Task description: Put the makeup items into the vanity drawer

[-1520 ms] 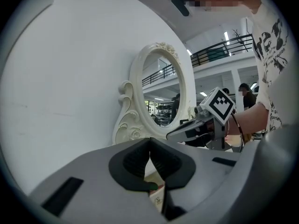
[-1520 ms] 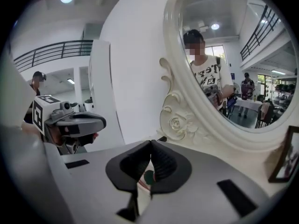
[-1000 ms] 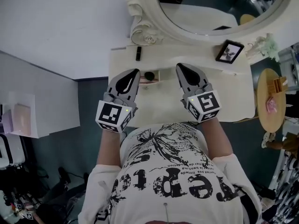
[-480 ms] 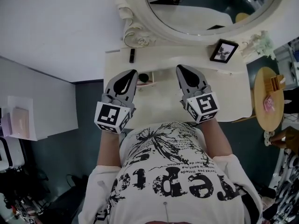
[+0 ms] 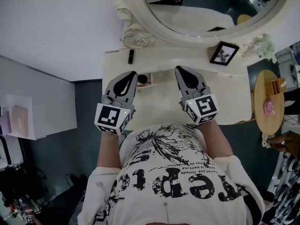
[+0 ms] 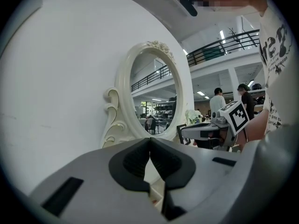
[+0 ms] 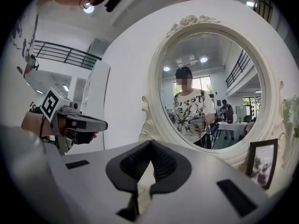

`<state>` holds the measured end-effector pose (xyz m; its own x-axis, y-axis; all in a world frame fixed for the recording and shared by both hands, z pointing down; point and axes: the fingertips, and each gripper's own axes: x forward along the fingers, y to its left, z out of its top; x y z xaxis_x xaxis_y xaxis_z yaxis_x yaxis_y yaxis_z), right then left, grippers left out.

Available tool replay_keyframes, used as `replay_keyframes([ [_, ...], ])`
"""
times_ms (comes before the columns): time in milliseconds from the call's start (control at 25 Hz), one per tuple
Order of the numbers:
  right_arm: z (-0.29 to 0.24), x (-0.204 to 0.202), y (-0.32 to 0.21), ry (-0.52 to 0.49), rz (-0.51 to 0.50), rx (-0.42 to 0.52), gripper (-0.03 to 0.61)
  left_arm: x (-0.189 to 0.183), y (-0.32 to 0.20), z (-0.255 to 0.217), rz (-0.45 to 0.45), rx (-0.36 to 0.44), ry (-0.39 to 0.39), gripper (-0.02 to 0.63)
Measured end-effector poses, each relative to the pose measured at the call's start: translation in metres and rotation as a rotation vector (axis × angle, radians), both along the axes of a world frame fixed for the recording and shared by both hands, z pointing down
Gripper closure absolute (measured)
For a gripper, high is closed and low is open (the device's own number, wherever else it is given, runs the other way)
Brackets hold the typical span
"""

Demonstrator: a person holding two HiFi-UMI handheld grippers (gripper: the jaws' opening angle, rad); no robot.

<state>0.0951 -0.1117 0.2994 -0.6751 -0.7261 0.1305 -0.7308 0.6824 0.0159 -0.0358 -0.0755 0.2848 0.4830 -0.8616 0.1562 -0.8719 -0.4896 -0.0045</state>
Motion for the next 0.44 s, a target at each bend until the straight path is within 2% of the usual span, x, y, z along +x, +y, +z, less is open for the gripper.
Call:
replay_keyframes([
  [440, -0.001, -0.005, -0.011, 0.004, -0.02, -0.013, 0.566, -0.002, -0.011, 0.005, -0.01, -0.036, 0.024, 0.6],
])
